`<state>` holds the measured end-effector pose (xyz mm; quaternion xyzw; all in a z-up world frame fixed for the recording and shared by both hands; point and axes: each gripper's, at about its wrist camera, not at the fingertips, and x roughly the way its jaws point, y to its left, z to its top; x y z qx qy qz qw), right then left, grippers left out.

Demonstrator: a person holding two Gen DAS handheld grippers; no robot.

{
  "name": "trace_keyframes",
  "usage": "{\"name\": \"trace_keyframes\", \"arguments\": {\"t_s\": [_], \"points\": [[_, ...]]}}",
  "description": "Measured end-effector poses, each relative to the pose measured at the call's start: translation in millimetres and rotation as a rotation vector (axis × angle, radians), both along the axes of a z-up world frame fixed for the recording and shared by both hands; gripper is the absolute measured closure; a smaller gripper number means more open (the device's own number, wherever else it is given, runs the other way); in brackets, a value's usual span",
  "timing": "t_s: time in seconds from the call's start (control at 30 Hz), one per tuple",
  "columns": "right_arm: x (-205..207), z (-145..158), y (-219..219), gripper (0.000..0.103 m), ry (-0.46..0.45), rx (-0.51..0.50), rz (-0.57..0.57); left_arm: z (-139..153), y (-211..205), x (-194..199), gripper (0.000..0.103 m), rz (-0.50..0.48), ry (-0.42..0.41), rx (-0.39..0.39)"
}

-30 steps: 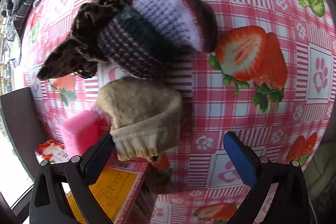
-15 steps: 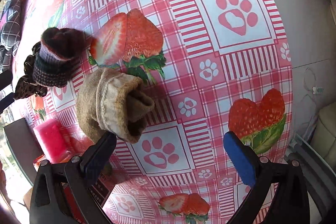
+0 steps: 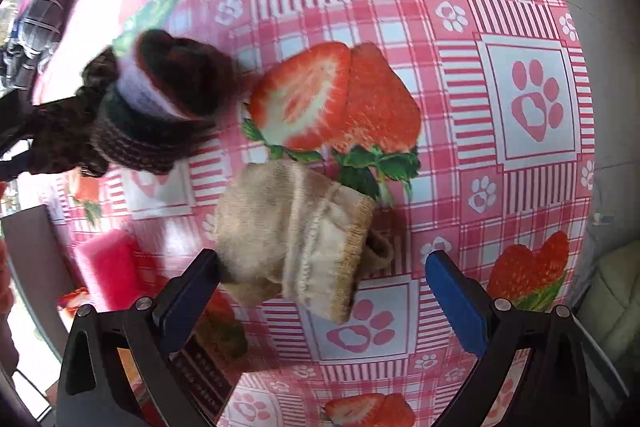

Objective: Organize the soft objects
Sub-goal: 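Grasp the leopard-print scrunchie with the left tool while the right tool grasps the beige knit sock, then lift the scrunchie and beige sock and carry both toward the white box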

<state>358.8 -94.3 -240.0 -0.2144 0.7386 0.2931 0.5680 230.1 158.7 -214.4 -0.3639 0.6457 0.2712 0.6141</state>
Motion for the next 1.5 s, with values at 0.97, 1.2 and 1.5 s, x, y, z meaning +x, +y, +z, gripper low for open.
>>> {"name": "trace_keyframes", "arguments": {"t_s": [0.97,1.2,1.5], "points": [[-25.7,-4.2,31.3,0.0,-0.066,-0.043,0.099,-35.9,-45.8,60.7,0.043,-0.239,0.09,0.049],[-19.2,13.1,20.6,0.068,-0.126,0.002,0.083,-9.8,-28.7,43.9,0.081,-0.191,0.01,0.052],[-5.1,33.9,-18.3,0.07,-0.017,0.097,-0.08,46.8,-42.8,8.6,0.081,-0.202,-0.075,0.143]]}}
